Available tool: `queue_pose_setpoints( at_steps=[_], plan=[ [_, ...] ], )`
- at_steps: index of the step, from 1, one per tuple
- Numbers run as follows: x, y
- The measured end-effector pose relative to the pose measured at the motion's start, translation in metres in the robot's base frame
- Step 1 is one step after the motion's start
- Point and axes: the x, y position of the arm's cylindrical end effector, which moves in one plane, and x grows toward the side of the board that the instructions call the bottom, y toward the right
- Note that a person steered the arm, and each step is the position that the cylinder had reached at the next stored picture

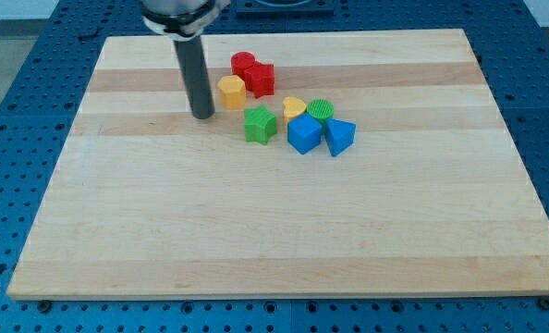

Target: Slide yellow hexagon towards green star

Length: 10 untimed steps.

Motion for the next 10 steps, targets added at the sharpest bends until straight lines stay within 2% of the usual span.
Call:
queue_pose_setpoints(
  at_steps=[2,3,4,10],
  plan=[
    [-0.012,-0.028],
    [-0.053,-0.04],
    [-0.06,-0.037],
    [-0.042,0.051]
  ],
)
